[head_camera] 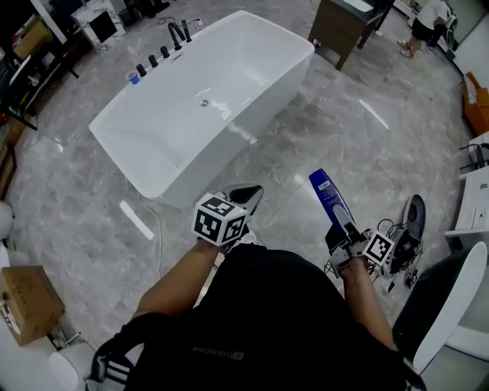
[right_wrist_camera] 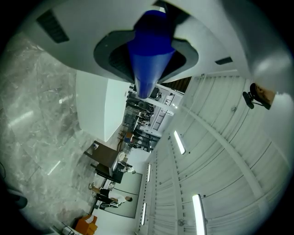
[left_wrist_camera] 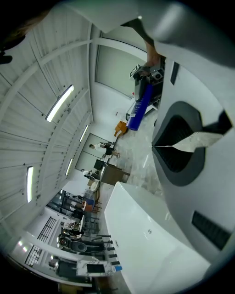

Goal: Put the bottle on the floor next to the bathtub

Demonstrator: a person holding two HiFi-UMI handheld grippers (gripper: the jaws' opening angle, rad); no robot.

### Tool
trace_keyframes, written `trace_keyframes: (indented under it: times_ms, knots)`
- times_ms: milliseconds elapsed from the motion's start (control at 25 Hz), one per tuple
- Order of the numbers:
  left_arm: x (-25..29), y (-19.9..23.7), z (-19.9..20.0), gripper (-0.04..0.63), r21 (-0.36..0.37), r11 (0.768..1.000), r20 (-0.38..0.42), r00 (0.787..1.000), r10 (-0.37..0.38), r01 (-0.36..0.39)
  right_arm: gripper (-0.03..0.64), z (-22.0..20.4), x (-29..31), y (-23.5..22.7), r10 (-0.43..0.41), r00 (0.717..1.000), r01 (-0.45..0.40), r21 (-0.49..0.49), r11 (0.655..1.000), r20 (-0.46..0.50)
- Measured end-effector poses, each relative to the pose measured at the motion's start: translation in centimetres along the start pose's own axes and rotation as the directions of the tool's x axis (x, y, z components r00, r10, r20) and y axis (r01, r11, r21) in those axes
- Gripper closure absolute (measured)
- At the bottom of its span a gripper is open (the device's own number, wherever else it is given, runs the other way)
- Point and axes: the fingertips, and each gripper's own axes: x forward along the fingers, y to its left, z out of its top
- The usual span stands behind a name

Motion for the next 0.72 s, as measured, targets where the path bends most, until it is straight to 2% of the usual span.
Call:
trace_keyframes:
  times_ms: [280, 600, 720]
  knots:
    - [-0.1, 5.0, 2.7, 0.578, -0.008, 0.999, 0.037, 0.999, 0.034, -0.033, 0.445, 1.5, 5.9, -0.9, -0.031, 0.999, 0.032, 0.008, 0.999, -0.044]
    - [-0.6, 9.3, 0.2, 0.578, -0.119, 0.986, 0.033, 0.992, 0.120, -0.116, 0.445, 1.9, 10.7, -2.8, -0.062, 0.987, 0.062, -0.004, 0.998, -0.148]
    - [-0.1, 10.2, 0.2, 0.578, -0.136, 0.981, 0.042, 0.989, 0.143, -0.137, 0.445, 2.6, 12.2, -3.3, -0.057, 0.983, 0.056, -0.009, 0.998, -0.176]
